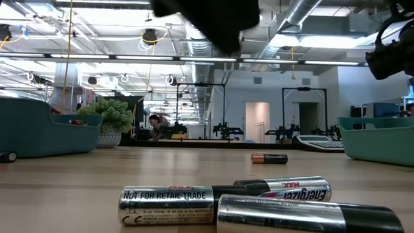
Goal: Sort batteries
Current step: Put the silver battery into the blue bin
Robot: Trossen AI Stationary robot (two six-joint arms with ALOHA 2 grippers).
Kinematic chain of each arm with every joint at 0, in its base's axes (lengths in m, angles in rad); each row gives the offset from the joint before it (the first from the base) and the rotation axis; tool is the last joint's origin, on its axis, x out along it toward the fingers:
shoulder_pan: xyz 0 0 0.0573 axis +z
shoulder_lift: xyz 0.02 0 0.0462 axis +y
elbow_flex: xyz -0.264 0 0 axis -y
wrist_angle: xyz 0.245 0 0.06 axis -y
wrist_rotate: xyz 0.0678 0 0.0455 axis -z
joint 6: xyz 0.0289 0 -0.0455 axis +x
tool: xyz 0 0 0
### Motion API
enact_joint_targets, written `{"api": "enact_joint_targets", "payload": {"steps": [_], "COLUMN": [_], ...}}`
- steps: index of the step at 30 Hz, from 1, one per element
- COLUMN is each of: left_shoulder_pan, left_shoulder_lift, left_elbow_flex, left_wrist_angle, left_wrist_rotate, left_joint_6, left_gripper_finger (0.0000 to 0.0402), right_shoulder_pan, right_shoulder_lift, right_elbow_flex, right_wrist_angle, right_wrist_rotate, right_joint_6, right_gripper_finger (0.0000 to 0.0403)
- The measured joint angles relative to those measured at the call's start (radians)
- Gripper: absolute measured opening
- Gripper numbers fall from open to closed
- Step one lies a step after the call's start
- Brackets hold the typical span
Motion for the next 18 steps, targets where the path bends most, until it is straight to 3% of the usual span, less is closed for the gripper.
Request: {"api": "enact_joint_targets", "payload": {"steps": [8,18], "left_shoulder_pan": [-0.056,-0.039], "left_shoulder_lift": [0.094,0.132], "left_elbow_flex": [0.022,0.018], "left_wrist_angle": [-0.007,-0.062], "left_wrist_rotate": [0.045,-0.011], "left_joint_6": [-0.164,-0.156], "left_gripper_finger": [0.0123,0.0123], "right_shoulder_pan": [0.0,0.0], "right_shoulder_lift": [0.0,0.0], "right_elbow_flex": [0.0,0.0], "right_wrist_angle": [0.001,0.016], "right_wrist_rotate": [0.001,0.002], "right_joint_6": [-0.027,-0.03], "right_gripper_finger": [0.0187,0.0187]}}
